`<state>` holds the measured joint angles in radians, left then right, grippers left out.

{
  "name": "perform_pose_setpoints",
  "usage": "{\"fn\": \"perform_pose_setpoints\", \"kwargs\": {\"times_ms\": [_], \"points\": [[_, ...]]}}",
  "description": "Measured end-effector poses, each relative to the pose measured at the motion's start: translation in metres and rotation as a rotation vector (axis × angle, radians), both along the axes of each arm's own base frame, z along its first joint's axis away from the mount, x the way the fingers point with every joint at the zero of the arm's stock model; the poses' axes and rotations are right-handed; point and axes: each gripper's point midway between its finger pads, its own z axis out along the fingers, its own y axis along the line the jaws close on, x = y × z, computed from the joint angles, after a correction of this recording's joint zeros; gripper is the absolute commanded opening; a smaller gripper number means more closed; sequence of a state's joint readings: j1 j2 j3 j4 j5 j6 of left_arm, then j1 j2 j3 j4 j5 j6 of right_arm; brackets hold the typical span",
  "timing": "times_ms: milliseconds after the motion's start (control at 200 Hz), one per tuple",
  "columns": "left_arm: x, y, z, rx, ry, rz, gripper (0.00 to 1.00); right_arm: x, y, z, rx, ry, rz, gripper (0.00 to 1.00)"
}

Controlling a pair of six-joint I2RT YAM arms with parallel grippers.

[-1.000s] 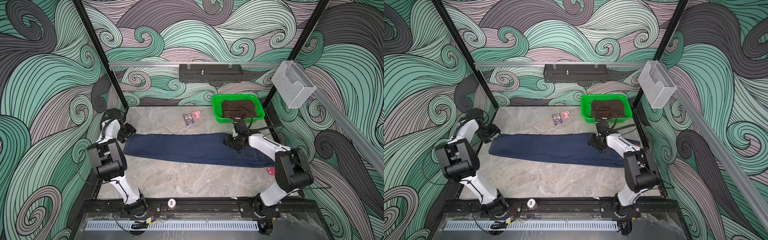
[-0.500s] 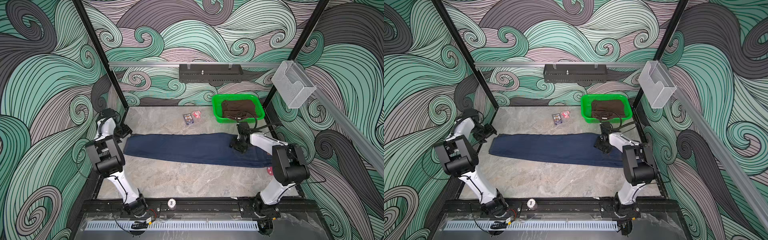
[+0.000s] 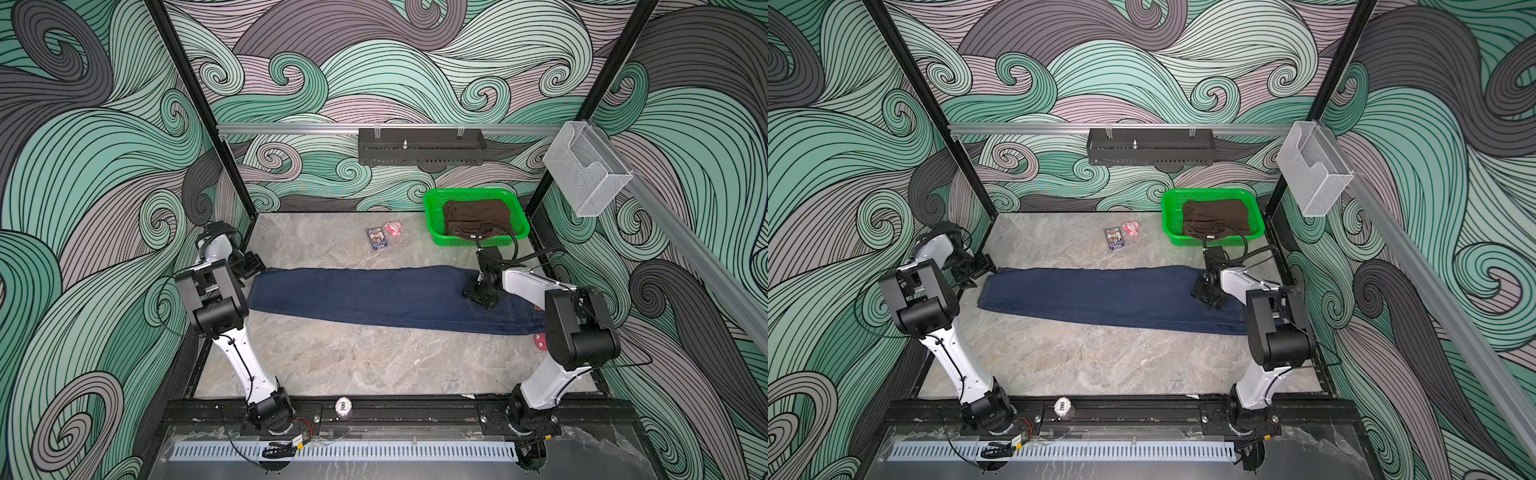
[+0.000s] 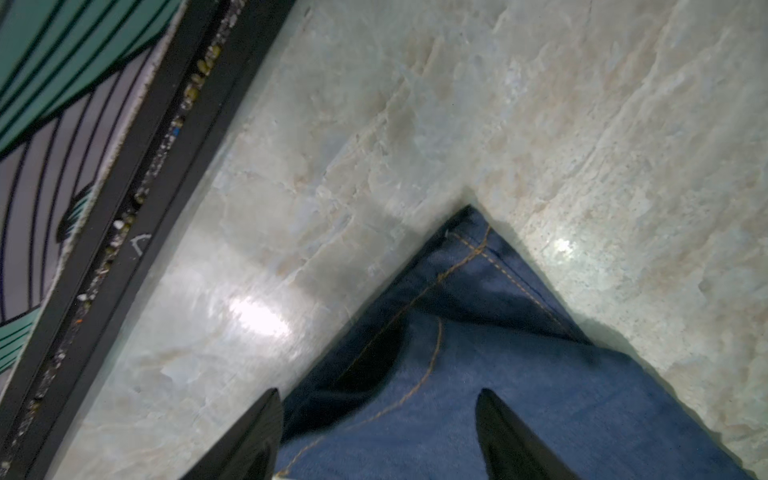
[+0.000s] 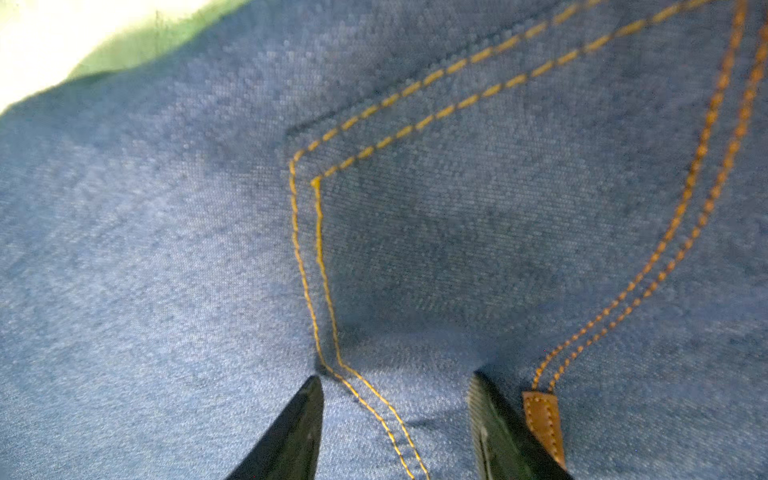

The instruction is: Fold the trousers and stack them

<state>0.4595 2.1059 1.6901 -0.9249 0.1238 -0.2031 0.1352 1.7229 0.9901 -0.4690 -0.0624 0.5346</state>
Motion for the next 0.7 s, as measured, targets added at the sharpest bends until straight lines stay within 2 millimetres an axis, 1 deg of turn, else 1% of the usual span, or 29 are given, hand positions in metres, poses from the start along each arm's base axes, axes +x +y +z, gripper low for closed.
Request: {"fn": "perform_pose_setpoints", "kwargs": {"times_ms": [155, 215, 270, 315, 375, 560, 595, 640, 700], "points": [[0.014, 0.003, -0.014, -0.022, 0.003, -0.019, 0.76, 0.0, 0.001, 0.0, 0.005, -0.001, 0.001, 0.56], [0.019, 0.003, -0.019, -0.034, 0.0, -0.025, 0.74, 0.0, 0.001, 0.0, 0.005, -0.002, 0.002, 0.56], [0.021, 0.001, -0.022, -0.047, -0.002, -0.035, 0.69, 0.0, 0.001, 0.0, 0.006, -0.003, 0.002, 0.56], [0.022, -0.001, -0.026, -0.064, -0.001, -0.041, 0.63, 0.0, 0.001, 0.0, 0.006, -0.003, 0.002, 0.56], [0.022, -0.005, -0.03, -0.085, 0.001, -0.05, 0.53, 0.0, 0.001, 0.0, 0.007, -0.004, 0.002, 0.56], [0.024, -0.02, -0.026, -0.163, -0.026, -0.082, 0.07, 0.0, 0.001, 0.0, 0.009, -0.005, 0.002, 0.55], [0.024, -0.024, -0.025, -0.179, -0.034, -0.087, 0.01, -0.001, 0.001, 0.001, 0.009, -0.006, 0.003, 0.55], [0.023, -0.03, -0.019, -0.201, -0.05, -0.089, 0.0, -0.001, 0.001, 0.001, 0.01, -0.007, 0.002, 0.54], [0.02, -0.04, -0.006, -0.225, -0.08, -0.097, 0.0, -0.002, 0.001, 0.002, 0.011, -0.009, 0.002, 0.54]]}}
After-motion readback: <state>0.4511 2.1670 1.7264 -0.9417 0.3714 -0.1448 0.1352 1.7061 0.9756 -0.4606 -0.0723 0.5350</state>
